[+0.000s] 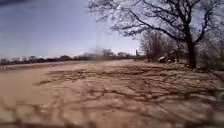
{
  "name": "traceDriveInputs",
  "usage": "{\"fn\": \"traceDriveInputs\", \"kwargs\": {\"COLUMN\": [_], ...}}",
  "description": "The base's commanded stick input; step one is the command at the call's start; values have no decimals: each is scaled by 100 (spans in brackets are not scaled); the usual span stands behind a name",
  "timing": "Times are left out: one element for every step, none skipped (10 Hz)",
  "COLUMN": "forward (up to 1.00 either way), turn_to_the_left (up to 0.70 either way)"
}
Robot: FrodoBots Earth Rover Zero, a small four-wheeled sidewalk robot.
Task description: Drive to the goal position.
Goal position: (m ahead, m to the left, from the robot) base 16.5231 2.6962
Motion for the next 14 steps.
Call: {"fn": "traceDriveInputs", "kwargs": {"forward": [100,100,100,100,100,100,100,100,100,100,100,100,100,100], "turn_to_the_left": [0,0,0,0,0,0,0,0,0,0,0,0,0,0]}}
